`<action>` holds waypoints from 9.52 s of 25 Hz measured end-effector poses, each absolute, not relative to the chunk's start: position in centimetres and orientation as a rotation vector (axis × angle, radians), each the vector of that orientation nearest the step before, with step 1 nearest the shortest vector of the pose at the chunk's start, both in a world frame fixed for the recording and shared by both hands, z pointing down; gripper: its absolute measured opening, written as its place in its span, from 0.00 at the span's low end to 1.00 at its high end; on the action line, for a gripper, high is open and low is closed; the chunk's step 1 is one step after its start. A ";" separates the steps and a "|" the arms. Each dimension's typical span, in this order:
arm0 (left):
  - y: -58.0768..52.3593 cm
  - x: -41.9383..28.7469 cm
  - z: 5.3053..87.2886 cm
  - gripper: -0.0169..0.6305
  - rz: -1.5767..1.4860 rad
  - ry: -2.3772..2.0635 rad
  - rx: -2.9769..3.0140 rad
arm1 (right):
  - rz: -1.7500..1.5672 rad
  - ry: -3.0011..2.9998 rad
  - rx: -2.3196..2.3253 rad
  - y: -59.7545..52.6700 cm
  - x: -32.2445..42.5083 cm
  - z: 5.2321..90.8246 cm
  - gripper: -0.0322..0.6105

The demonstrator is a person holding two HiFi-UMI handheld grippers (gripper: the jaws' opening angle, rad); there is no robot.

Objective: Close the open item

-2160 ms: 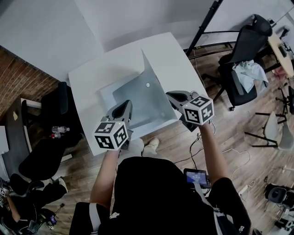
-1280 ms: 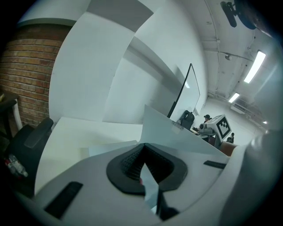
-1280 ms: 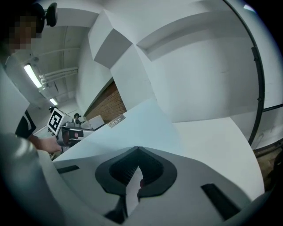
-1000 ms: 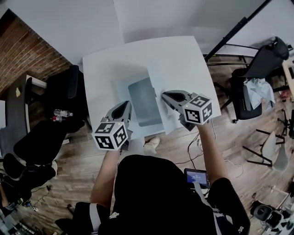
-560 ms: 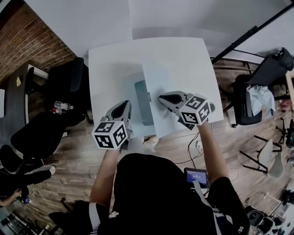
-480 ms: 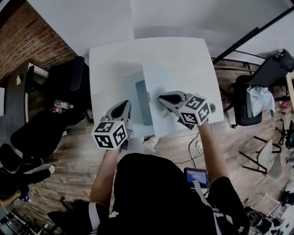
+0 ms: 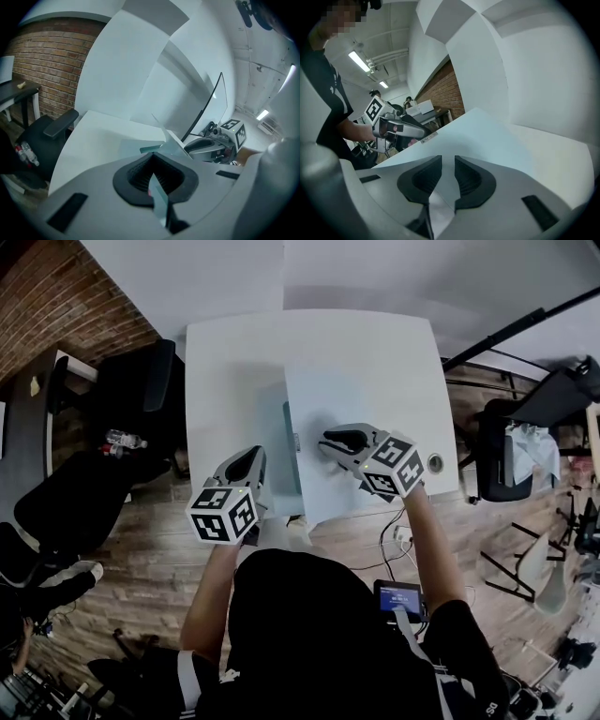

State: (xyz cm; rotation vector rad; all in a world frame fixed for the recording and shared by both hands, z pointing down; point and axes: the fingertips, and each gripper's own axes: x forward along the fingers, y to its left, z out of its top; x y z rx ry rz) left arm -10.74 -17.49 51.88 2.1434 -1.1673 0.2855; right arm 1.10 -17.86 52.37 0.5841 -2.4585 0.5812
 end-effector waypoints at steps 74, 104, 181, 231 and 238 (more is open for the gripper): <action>-17.9 -9.5 61.7 0.34 0.088 -0.777 1.817 | 0.591 -2.350 0.450 -18.9 -2.2 59.9 0.44; -18.5 -9.4 63.5 0.27 0.309 -0.832 1.817 | 0.632 -2.355 0.477 -19.2 -2.6 60.3 0.44; -28.7 -10.8 46.3 0.05 0.296 -0.913 2.404 | 0.481 -2.444 1.178 -30.0 -1.5 46.4 0.11; -5.1 -5.6 31.6 0.05 0.067 -1.340 2.601 | 0.150 -2.743 1.358 -5.8 3.9 30.2 0.11; -4.0 -5.7 31.8 0.05 0.073 -1.355 2.582 | 0.169 -2.754 1.365 -4.8 4.3 30.2 0.11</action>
